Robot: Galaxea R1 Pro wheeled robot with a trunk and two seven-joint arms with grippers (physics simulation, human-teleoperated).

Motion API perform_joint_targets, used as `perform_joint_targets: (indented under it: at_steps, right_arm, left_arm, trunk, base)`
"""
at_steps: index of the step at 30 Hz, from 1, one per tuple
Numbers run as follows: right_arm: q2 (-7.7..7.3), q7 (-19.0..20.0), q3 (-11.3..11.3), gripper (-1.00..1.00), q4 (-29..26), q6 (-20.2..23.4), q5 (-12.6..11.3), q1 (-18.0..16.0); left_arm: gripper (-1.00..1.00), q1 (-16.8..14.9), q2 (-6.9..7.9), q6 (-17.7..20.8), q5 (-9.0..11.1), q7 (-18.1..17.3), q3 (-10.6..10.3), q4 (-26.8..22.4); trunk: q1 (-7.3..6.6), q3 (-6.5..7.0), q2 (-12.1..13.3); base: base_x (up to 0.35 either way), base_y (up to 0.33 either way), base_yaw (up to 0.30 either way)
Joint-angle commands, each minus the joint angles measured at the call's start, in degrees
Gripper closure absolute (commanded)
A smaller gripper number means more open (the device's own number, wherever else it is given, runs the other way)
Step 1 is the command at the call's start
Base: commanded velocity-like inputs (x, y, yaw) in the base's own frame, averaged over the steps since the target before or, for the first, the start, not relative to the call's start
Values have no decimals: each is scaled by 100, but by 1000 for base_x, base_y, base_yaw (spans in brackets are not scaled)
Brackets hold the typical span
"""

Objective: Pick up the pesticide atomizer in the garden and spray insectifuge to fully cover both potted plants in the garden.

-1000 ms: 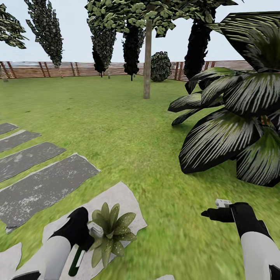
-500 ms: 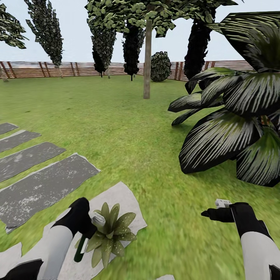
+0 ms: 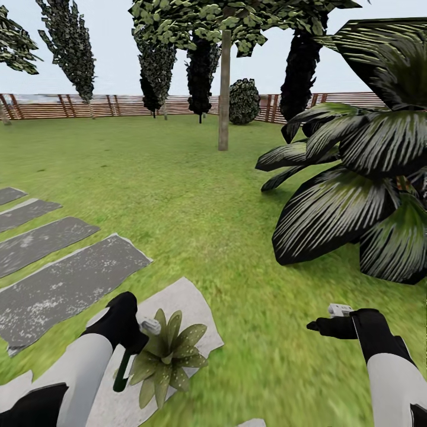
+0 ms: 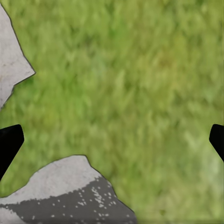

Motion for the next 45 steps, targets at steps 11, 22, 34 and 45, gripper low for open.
perform_joint_targets:
  at_steps: [11,22,34,45]
  right_arm:
    - [3,55,-24,-100,-6,5,61,-6]
    - [3,55,-25,-100,-6,5,61,-6]
    - [3,51,-24,-100,-6,5,61,-6]
    - [3,47,-24,-100,-6,5,61,-6]
  left_arm:
    - [100,-3,9,25,-298,-861,-220,94]
    - [100,-3,86,-26,-764,-1436,-524,101]
    - [100,-3,132,-27,-769,-1441,-527,90]
    - [100,-157,132,-27,-770,-1441,-523,41]
  trunk:
    - [-1,-5,-3]
    - [-1,-5,-3]
    - [-1,-5,-3]
    - [-1,-5,-3]
  base:
    - [0,0,-172]
    - [0,31,-1]
    - [0,88,-82]
    - [0,0,-140]
